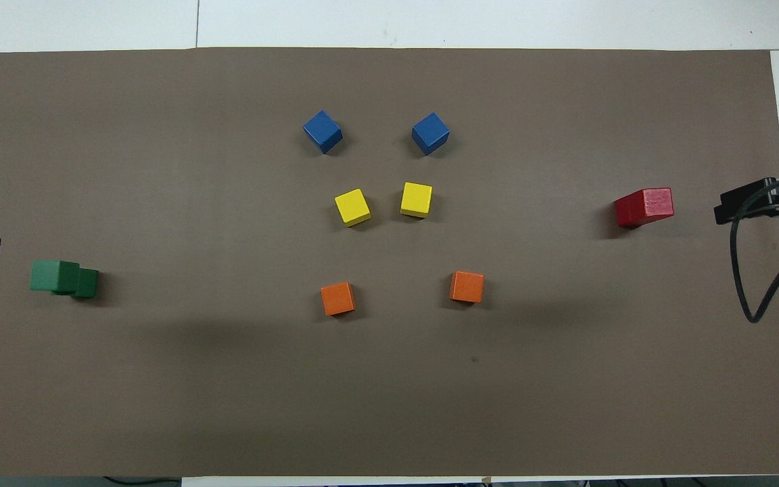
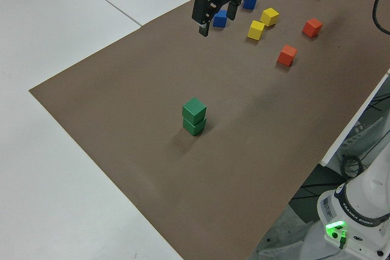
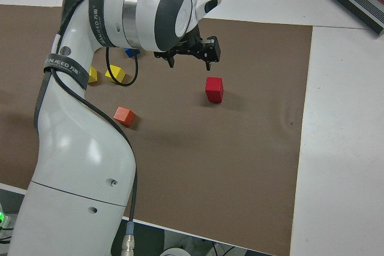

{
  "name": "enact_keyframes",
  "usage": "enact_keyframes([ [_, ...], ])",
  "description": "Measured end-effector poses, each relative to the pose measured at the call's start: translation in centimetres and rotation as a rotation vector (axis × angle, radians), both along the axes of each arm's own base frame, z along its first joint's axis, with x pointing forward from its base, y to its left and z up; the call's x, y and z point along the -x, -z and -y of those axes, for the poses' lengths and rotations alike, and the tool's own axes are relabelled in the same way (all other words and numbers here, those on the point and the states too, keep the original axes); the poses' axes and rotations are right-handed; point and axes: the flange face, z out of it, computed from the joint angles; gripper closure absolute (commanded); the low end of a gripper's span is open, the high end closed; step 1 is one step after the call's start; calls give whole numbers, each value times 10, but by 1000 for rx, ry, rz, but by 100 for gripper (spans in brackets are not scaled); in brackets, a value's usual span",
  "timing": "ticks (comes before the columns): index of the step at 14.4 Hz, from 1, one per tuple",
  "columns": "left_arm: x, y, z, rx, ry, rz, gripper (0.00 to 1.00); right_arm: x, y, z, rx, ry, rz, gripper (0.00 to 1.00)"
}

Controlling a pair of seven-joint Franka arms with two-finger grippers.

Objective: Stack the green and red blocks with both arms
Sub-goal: 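Open both grippers and withdraw them from the stacked blocks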

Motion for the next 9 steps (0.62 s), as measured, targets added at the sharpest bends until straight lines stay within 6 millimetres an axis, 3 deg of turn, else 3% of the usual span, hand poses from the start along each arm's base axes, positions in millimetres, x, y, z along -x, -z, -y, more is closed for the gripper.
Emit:
enact_keyframes([
  [7, -17, -11, 37, 7, 51, -53, 0, 0, 0, 0, 1, 0, 0, 0],
  [9, -20, -11, 40, 8, 56, -59, 0, 0, 0, 0, 2, 0, 0, 0],
])
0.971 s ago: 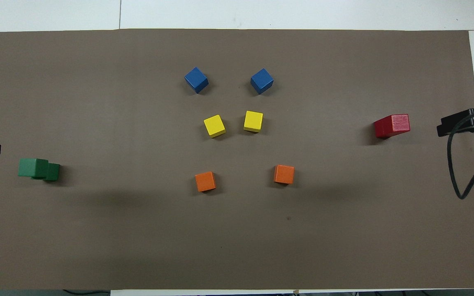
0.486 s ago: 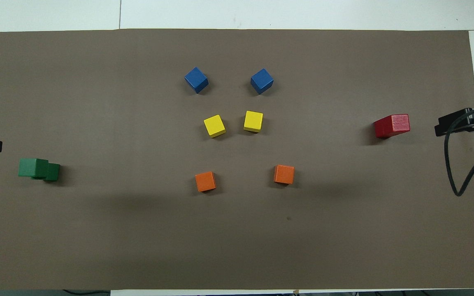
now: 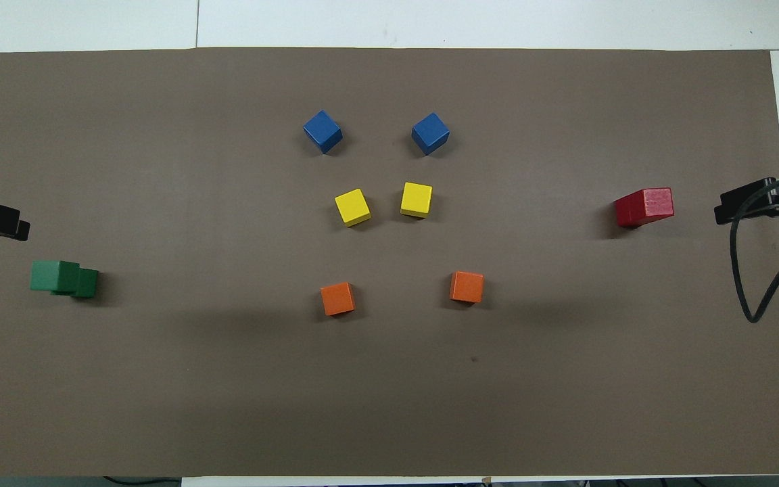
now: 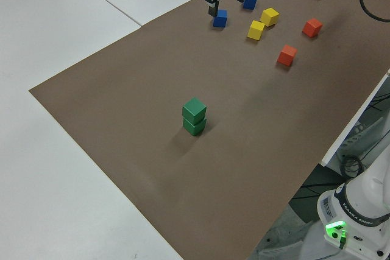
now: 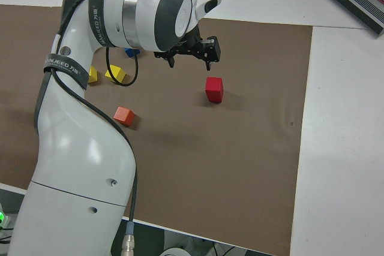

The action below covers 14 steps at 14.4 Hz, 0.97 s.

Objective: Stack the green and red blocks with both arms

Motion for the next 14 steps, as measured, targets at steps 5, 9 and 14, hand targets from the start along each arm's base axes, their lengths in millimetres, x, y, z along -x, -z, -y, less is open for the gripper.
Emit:
enact_keyframes([
  [5, -1, -7, 16, 0, 19, 8, 0, 0, 0, 0, 1, 0, 0, 0],
  [9, 0, -10, 15, 0, 9, 8, 0, 0, 0, 0, 1, 0, 0, 0],
  [14, -3, -5, 13, -2, -30, 7, 0, 0, 0, 0, 1, 0, -1, 0],
])
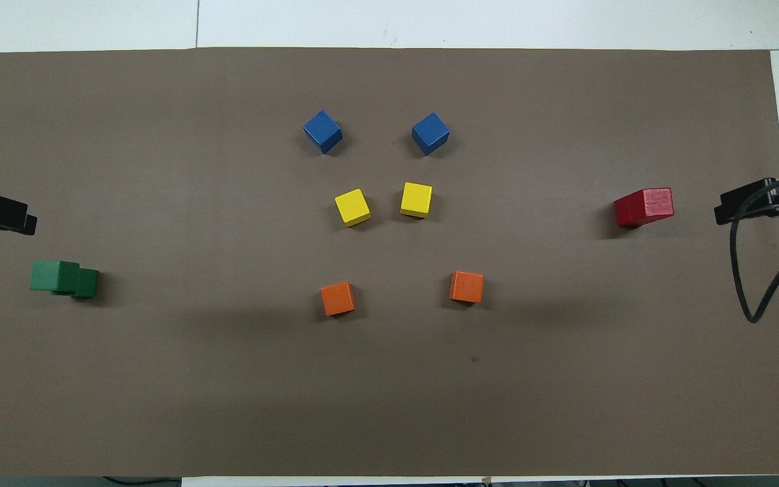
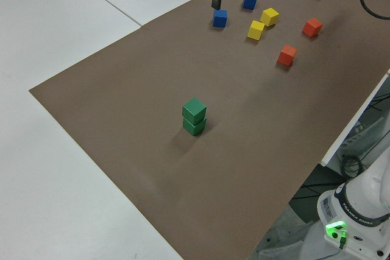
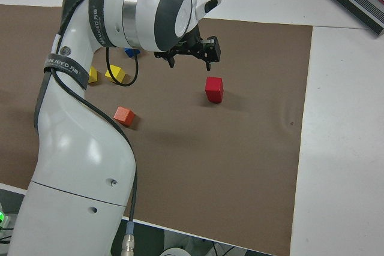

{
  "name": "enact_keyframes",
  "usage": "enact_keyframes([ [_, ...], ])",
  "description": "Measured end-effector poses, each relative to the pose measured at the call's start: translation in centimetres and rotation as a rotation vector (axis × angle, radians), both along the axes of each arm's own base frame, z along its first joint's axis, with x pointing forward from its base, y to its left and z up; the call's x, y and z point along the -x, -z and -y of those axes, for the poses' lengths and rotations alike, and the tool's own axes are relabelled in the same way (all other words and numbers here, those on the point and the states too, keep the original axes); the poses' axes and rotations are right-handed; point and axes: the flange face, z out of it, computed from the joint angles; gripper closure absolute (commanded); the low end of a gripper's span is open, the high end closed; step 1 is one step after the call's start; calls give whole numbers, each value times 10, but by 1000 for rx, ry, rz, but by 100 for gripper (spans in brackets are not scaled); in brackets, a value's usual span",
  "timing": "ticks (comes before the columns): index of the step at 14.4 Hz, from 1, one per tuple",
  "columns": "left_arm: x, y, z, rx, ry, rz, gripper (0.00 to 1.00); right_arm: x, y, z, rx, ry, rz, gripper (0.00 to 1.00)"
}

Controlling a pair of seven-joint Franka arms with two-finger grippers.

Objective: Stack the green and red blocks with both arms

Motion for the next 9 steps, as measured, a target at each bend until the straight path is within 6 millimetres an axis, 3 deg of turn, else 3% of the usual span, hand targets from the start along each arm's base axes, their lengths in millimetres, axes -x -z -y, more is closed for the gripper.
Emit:
enact_keyframes([
  [9, -1, 0, -2, -5, -109, 3, 0, 0, 0, 1, 0, 1, -1, 0],
])
